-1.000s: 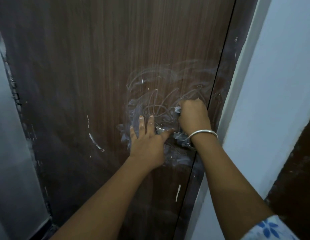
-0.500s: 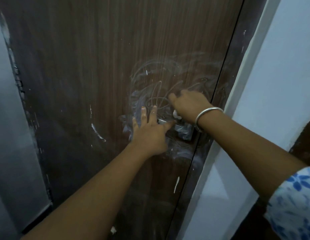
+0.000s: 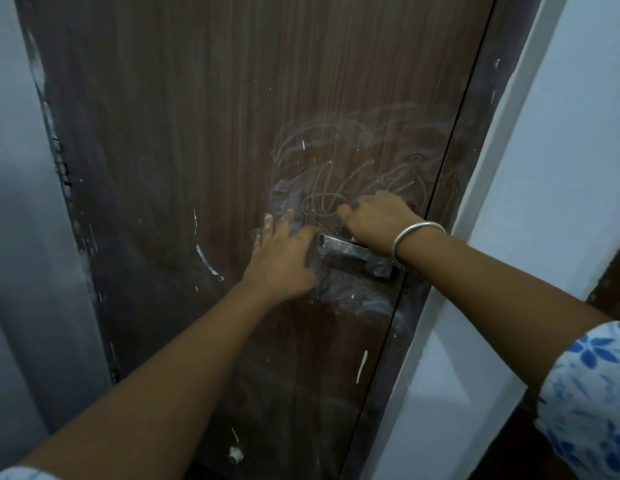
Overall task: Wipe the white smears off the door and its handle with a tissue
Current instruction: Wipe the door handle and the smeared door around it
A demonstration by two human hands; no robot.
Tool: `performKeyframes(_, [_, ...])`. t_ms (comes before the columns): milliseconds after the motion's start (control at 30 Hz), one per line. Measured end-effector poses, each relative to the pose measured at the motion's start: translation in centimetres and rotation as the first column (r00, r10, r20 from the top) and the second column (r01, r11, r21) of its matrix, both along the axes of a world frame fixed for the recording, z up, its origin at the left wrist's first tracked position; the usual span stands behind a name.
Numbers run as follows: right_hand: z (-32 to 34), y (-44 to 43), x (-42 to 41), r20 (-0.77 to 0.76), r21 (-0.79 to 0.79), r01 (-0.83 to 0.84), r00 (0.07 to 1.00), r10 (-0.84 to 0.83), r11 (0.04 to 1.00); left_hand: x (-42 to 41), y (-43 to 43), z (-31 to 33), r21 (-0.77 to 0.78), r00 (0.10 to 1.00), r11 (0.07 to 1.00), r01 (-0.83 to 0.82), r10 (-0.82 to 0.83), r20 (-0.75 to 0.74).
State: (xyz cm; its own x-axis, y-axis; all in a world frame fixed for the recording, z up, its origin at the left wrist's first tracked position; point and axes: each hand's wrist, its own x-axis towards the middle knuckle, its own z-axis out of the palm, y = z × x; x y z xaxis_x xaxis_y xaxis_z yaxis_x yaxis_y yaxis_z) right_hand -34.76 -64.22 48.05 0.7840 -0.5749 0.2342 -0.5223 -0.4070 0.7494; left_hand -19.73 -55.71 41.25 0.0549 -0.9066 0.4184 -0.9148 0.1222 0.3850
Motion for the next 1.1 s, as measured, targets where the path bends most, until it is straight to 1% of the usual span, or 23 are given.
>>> performKeyframes(67, [0.5,-0.1,0.0,0.024,0.000,-0.016,1.000,0.016,1.000,0.3,0.1,-0.3,0.007,1.000,1.000,0.003,-0.003,0.003])
performKeyframes(133, [1.7,-0.1,-0.3,0.113,-0.019,-0.040,0.993,0.042,0.999,0.6,0.2,-0.6,0.011,1.000,1.000,0.003,-0.003,0.014])
performKeyframes(200, [2.3,0.0,-0.7,0.180,-0.039,-0.026,0.983,0.032,0.999,0.8,0.3,-0.8,0.028,1.000,1.000,-0.012,0.012,-0.011])
performKeyframes(233, [2.2,0.2,-0.7,0.177,-0.032,-0.009,0.984,0.015,0.999,0.8,0.4,-0.8,0.036,0.999,0.999,-0.018,0.019,-0.030])
performKeyframes(267, [1.7,0.5,-0.5,0.143,-0.016,0.004,0.990,-0.001,1.000,0.8,0.4,-0.8,0.039,0.999,0.999,-0.020,0.021,-0.040])
performKeyframes(333, [0.3,0.7,0.0,0.036,0.035,0.010,0.999,-0.011,0.999,0.7,0.4,-0.7,0.031,0.999,0.999,-0.013,0.014,-0.031])
performKeyframes(400, [0.0,0.6,0.1,0.000,0.065,0.015,1.000,-0.015,0.998,0.5,0.4,-0.6,0.019,1.000,1.000,0.003,-0.002,-0.018])
performKeyframes(467, [1.5,0.6,-0.1,0.046,0.057,0.036,0.998,-0.039,0.998,0.3,0.6,-0.4,0.022,1.000,1.000,0.005,-0.005,-0.022])
performKeyframes(567, [3.6,0.5,-0.8,0.183,0.065,0.035,0.982,-0.046,0.997,0.2,0.9,-0.2,0.018,0.999,1.000,0.003,-0.003,-0.033])
performKeyframes(633, [3.1,0.9,-0.4,0.168,0.072,0.032,0.985,-0.043,0.997,0.1,1.0,0.2,0.011,0.998,1.000,0.015,-0.015,-0.059])
performKeyframes(700, [1.6,1.1,0.3,0.085,0.089,0.025,0.996,-0.032,0.996,-0.1,0.9,0.8,-0.026,0.994,0.997,0.067,-0.069,-0.087])
performKeyframes(733, [1.1,1.1,0.5,0.073,0.097,0.016,0.997,-0.023,0.995,-0.3,0.8,1.1,-0.053,0.990,0.994,0.100,-0.104,-0.095])
performKeyframes(767, [1.1,1.1,0.4,0.107,0.101,-0.001,0.994,-0.010,0.995,-0.5,0.6,1.4,-0.079,0.986,0.989,0.123,-0.131,-0.106])
performKeyframes(833, [2.2,1.3,-0.2,0.308,0.146,-0.064,0.951,0.016,0.987,-1.1,0.1,2.2,-0.131,0.975,0.982,0.137,-0.157,-0.155])
performKeyframes(900, [3.3,1.3,-1.0,0.523,0.234,-0.168,0.852,0.022,0.958,-1.9,-0.4,3.1,-0.180,0.946,0.972,0.153,-0.196,-0.258])
performKeyframes(967, [3.4,1.6,-1.4,0.655,0.301,-0.311,0.755,0.042,0.902,-2.7,-1.1,3.9,-0.233,0.904,0.955,0.181,-0.255,-0.342])
performKeyframes(1000, [3.2,1.9,-1.4,0.702,0.312,-0.380,0.710,0.059,0.871,-3.0,-1.5,4.2,-0.263,0.904,0.947,0.183,-0.267,-0.335])
performKeyframes(1033, [2.9,2.2,-1.4,0.738,0.313,-0.432,0.672,0.070,0.846,-3.2,-1.8,4.4,-0.293,0.919,0.941,0.168,-0.257,-0.297])
performKeyframes(1100, [2.3,2.5,-1.6,0.785,0.317,-0.488,0.616,0.064,0.813,-3.3,-2.3,4.8,-0.322,0.941,0.936,0.144,-0.231,-0.249])
